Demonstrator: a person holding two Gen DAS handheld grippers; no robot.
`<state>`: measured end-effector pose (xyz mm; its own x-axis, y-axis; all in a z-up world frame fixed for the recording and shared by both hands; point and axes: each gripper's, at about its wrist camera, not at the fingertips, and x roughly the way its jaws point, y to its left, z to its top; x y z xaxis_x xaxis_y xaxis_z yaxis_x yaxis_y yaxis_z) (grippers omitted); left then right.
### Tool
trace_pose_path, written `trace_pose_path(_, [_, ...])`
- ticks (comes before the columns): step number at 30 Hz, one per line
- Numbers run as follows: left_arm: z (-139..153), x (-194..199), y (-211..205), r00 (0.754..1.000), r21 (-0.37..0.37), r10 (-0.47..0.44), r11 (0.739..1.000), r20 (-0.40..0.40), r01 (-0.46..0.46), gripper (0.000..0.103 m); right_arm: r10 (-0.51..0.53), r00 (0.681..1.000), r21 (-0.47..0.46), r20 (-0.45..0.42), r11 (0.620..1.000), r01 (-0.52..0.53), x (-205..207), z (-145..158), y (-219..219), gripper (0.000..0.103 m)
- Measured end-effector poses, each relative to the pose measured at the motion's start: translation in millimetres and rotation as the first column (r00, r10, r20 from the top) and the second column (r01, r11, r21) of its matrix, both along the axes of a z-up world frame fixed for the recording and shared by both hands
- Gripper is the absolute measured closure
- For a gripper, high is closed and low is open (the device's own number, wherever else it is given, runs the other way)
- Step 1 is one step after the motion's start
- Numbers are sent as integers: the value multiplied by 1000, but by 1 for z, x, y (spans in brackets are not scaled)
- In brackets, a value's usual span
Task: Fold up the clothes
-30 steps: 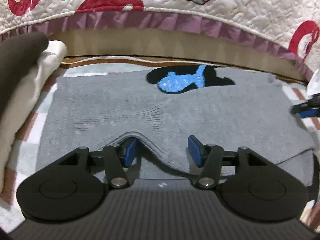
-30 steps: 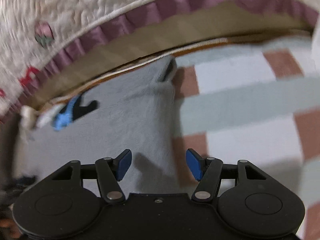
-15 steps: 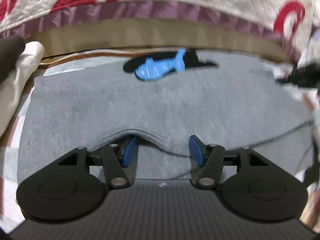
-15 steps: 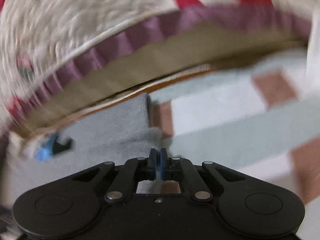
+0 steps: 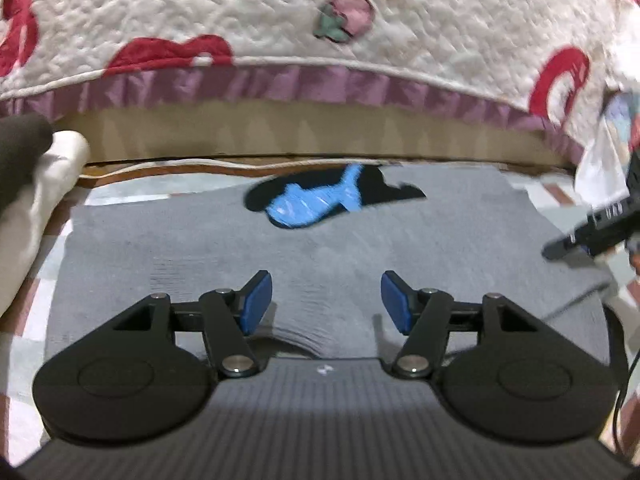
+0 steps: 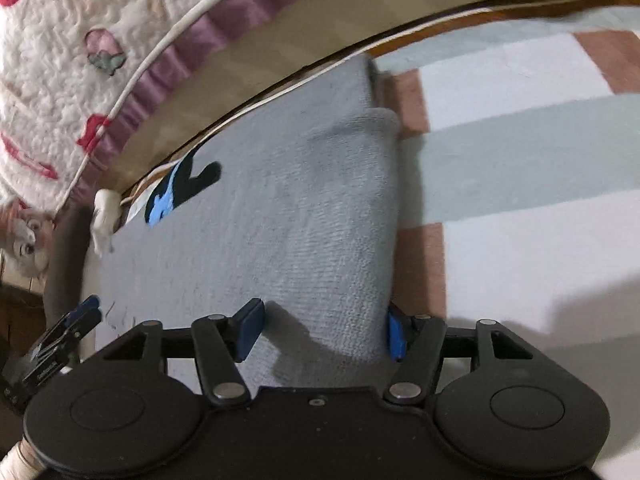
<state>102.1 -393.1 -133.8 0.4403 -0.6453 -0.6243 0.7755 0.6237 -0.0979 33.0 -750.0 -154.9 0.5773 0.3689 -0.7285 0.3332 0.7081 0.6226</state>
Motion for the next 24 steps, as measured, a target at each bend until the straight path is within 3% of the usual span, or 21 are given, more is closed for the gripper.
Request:
trace_pose_path(2, [-4,-5,-8,999,21,-38,999,-22,38,43,-30,1000,54,5,998,30,-1,-4,-4,37])
trace_pose_path(6, [-22,-6,-30,995,108,-67,991,-76,75,43,-56,993,182,108,983,36,7,-15,-4,43])
trace_pose_path(10, [-31,-5,-35,994,116,-20,993,-109,33,43,-5,993,24,119,1000,2,25,-3,17,44])
trace_pose_path(12, [-30,-4,-34,991,107,-6,994,-133,20,43,4,990,2,144,1000,-5,25,3,19,78])
trace_pose_path(16, [-34,3,-28,983,60,11,998,-185,1,43,17,945,0,326,1000,-17,14,40,21,79])
trace_pose_path(24, [-27,6,-21,980,55,25,998,-197,-14,45,48,932,-101,359,995,-12,24,72,56,79])
